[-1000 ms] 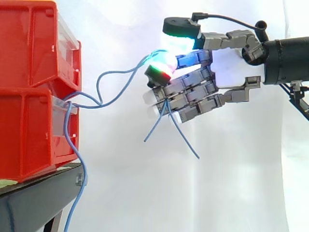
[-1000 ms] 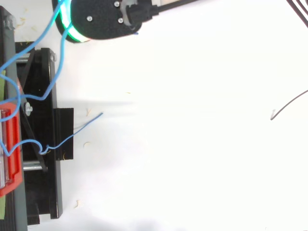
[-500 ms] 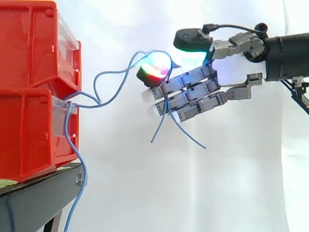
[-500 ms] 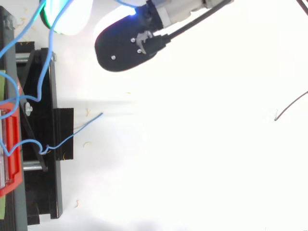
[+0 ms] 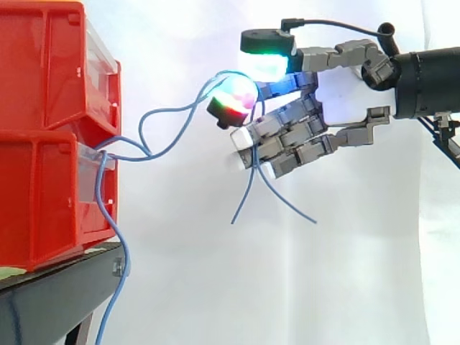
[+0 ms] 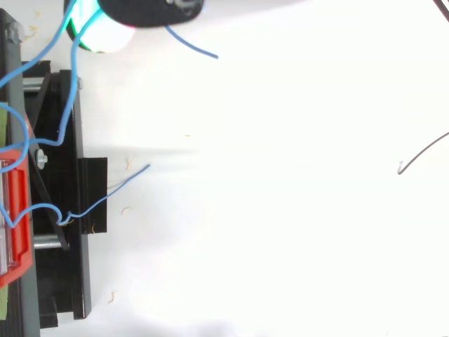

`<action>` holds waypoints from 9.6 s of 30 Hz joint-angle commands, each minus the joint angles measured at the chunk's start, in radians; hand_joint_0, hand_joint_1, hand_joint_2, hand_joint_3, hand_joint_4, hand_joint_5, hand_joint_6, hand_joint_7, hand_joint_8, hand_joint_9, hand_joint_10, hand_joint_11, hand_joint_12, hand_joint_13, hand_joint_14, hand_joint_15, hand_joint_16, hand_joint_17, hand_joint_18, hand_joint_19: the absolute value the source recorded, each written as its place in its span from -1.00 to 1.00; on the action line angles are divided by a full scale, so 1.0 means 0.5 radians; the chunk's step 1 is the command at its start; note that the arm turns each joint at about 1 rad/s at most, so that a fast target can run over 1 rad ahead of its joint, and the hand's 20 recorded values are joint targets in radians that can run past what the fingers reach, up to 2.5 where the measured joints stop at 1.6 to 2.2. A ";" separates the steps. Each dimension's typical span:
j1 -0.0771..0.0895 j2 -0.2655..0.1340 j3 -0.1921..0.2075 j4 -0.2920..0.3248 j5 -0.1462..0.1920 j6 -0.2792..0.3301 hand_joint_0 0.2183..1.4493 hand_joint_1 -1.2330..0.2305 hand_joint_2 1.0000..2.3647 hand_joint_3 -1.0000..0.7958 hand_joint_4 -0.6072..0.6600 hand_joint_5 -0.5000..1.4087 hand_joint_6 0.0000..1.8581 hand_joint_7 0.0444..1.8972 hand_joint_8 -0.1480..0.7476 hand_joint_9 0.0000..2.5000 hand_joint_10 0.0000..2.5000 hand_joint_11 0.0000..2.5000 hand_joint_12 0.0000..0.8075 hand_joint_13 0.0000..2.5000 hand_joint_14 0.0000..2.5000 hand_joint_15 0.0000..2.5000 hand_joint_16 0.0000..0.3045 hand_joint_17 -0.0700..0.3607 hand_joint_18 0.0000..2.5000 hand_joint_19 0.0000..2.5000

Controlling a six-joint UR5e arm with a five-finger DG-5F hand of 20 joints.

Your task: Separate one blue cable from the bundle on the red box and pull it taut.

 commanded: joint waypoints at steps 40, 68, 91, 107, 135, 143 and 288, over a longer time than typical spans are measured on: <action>-0.011 0.014 0.050 -0.135 -0.003 -0.018 -0.35 -0.29 -0.98 -0.17 0.04 -0.56 0.00 -0.23 -0.16 -0.30 -0.99 -0.64 -0.14 -0.53 -0.99 -0.73 -0.71 -0.21 -0.58 -0.61; -0.051 0.008 -0.370 0.141 0.012 0.678 -0.36 -0.26 -0.98 -0.17 0.04 -0.56 0.00 -0.24 -0.15 -0.33 -0.99 -0.66 -0.14 -0.54 -0.99 -0.73 -0.71 -0.21 -0.61 -0.60; -0.045 -0.112 -0.370 0.058 0.015 0.957 -0.36 -0.26 -0.98 -0.18 0.04 -0.56 -0.01 -0.22 -0.15 -0.33 -0.99 -0.66 -0.14 -0.55 -0.99 -0.73 -0.71 -0.21 -0.61 -0.59; -0.097 -0.112 -0.330 0.120 0.012 0.687 -0.36 -0.25 -0.98 -0.21 0.06 -0.56 -0.01 -0.23 -0.14 -0.33 -0.99 -0.65 -0.13 -0.54 -0.99 -0.74 -0.71 -0.21 -0.61 -0.59; -0.128 -0.238 -0.057 -0.031 -0.037 0.423 -0.45 0.10 -0.99 -0.31 0.09 -0.56 -0.06 -0.21 -0.15 -0.35 -0.99 -0.68 -0.12 -0.60 -0.99 -0.71 -0.69 -0.18 -0.69 -0.54; -0.131 -0.238 -0.057 -0.037 -0.037 0.423 -0.44 0.04 -1.00 -0.40 0.09 -0.54 -0.08 -0.20 -0.14 -0.31 -0.99 -0.71 -0.12 -0.54 -0.99 -0.73 -0.69 -0.19 -0.62 -0.55; -0.103 -0.219 0.283 -0.417 -0.015 0.359 -0.52 0.20 -1.00 -0.44 0.06 -0.50 -0.14 -0.09 -0.21 -0.25 -1.00 -0.88 -0.16 -0.62 -0.99 -0.83 -0.69 -0.18 -0.65 -0.61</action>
